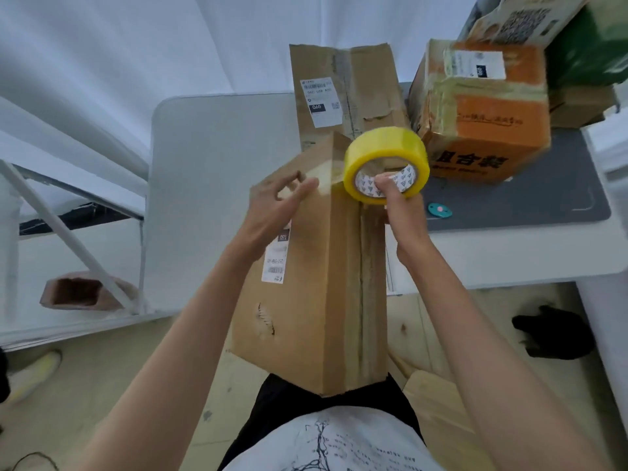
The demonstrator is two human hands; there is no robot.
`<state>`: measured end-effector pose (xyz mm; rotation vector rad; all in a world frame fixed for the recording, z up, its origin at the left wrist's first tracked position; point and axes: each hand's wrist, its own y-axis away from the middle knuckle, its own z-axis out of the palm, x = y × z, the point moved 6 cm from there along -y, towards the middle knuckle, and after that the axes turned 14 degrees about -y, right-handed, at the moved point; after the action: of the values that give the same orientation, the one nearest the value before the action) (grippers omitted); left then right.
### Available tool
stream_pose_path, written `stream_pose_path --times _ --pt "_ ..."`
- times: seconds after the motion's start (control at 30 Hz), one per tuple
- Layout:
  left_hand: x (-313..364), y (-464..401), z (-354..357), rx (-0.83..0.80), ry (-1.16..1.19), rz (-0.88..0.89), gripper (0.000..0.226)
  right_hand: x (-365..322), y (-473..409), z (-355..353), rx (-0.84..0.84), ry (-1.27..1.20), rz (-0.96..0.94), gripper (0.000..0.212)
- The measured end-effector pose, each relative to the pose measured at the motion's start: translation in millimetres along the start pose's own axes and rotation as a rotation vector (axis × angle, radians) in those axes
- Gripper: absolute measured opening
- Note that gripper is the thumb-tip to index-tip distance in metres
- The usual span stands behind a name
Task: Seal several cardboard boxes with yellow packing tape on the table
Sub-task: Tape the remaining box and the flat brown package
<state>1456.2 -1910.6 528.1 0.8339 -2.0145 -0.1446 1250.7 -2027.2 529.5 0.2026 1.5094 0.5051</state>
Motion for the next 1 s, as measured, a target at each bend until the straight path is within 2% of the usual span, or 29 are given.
stream_pose_path --times 0.07,0.13,0.17,0.23,0.33,0.43,0.57,0.73,0.87,1.0 --pt "15.9 16.4 4.7 -0.161 0.043 0.068 0.085 -21.0 7.7 11.0 0.006 0.193 -0.117 0.013" --pt "15.2 21.6 2.9 -0.139 0.031 0.066 0.116 -34.7 15.8 29.1 -0.01 0.439 -0.214 0.029" --pt "11.0 22.0 -1.8 -0.103 0.057 0.031 0.119 -39.1 19.4 38.8 -0.016 0.545 -0.259 0.038" --pt "2.6 22.2 -8.8 -0.095 0.131 -0.03 0.11 -46.7 25.5 56.1 -0.023 0.678 -0.351 0.046" --pt "-10.5 23.7 -17.3 -0.161 0.247 -0.039 0.097 -51.6 31.5 73.1 -0.039 0.73 -0.429 0.043" --pt "-30.9 28.5 -32.8 -0.152 0.365 -0.046 0.091 -50.9 32.9 88.0 -0.098 0.626 -0.458 0.032" --pt "-47.6 38.8 -46.8 -0.108 0.468 -0.029 0.066 -55.0 33.7 98.2 -0.177 0.493 -0.443 0.029" --pt "-41.4 37.6 -44.6 -0.133 0.482 -0.007 0.065 -54.6 32.7 86.7 -0.175 0.383 -0.455 0.024" --pt "-41.7 37.6 -43.8 -0.127 0.502 -0.001 0.066 -56.6 34.8 85.8 -0.161 0.32 -0.496 0.011" --pt "-42.0 39.4 -44.2 -0.128 0.528 -0.003 0.064 -60.2 39.1 88.7 -0.128 0.349 -0.567 0.025"
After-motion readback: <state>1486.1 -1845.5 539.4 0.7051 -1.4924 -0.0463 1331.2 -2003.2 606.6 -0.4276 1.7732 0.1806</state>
